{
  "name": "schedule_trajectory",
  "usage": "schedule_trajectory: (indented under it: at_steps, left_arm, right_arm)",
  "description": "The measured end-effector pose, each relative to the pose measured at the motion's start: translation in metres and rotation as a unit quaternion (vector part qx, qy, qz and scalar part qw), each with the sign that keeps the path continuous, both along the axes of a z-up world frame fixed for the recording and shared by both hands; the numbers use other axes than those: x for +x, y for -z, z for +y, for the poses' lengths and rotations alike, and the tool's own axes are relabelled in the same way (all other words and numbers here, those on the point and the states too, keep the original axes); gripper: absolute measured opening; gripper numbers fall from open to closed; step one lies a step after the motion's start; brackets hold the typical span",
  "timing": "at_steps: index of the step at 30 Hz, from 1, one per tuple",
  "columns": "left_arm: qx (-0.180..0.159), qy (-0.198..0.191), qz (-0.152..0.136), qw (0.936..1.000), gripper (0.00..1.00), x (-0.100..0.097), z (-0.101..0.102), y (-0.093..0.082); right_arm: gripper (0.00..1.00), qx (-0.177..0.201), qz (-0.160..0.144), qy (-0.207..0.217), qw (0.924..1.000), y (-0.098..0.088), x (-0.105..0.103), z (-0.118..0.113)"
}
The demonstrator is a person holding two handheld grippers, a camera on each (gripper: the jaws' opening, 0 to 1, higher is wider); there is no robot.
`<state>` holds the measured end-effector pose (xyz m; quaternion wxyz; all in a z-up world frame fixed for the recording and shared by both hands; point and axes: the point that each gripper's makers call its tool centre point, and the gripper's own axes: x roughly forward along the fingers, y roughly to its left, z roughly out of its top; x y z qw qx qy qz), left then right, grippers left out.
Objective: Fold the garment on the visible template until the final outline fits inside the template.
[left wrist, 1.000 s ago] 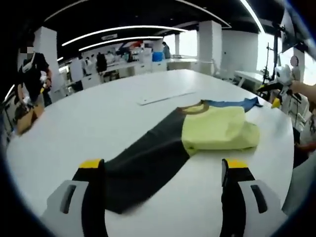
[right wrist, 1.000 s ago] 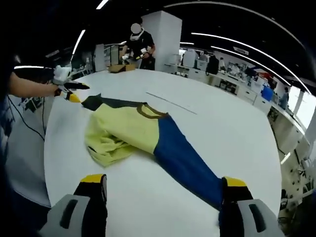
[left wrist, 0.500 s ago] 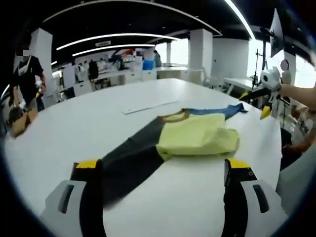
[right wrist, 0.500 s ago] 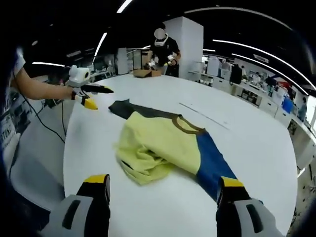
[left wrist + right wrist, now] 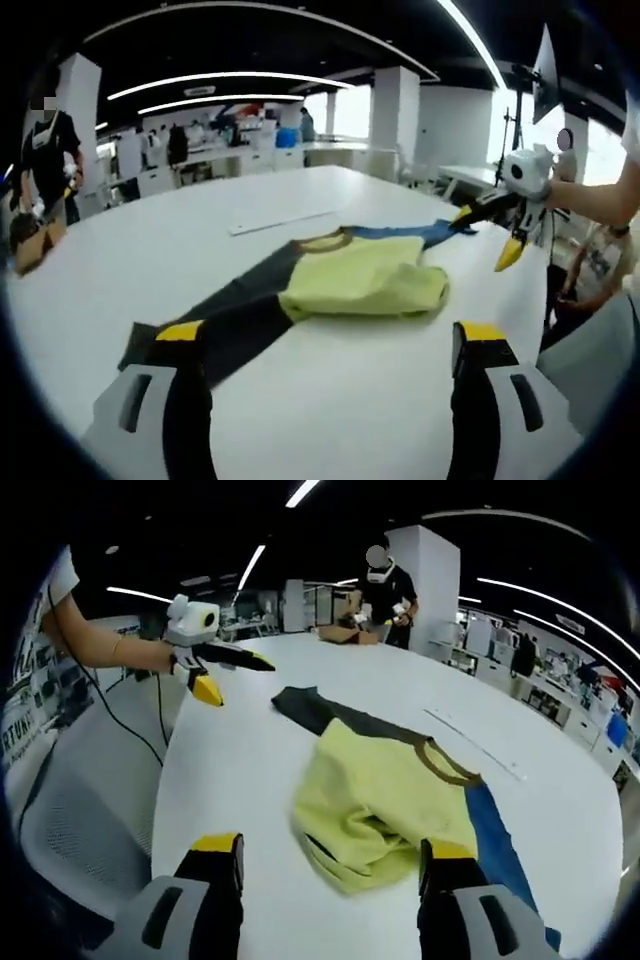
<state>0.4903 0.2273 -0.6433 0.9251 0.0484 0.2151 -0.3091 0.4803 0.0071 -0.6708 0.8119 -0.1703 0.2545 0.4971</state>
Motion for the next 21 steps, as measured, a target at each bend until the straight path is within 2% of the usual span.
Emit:
schedule_trajectory:
  at_steps: [3,6,12,16,21]
  left_arm:
    - [-0.012,0.003,-0.001,0.9999,0.97,-0.005,-0.003,-0.003]
    - [-0.007,0.009,0.000,0.9999,0.96,-0.012,-0.007,-0.002]
    - [-0.008,0.012,0.002,0.9999,0.96,-0.023,-0.008,-0.001]
    - [-0.004,0.016,0.002,0.9999,0.95,-0.028,-0.010,0.001]
    - [0.002,0.027,0.003,0.9996,0.95,-0.034,-0.016,0.003]
  right_arm:
    - [0.56,-0.008,-0.011,-0.027,0.9995,0.002,-0.005,0.013]
    - [0.49,-0.007,-0.011,-0.038,0.9992,0.005,-0.007,0.023]
    - [0.40,-0.033,-0.016,-0.069,0.9969,0.021,-0.010,0.038]
    - [0.38,-0.038,-0.015,-0.073,0.9965,0.031,-0.008,0.043]
    - [0.30,-0.073,-0.030,-0.086,0.9932,0.048,-0.004,0.044]
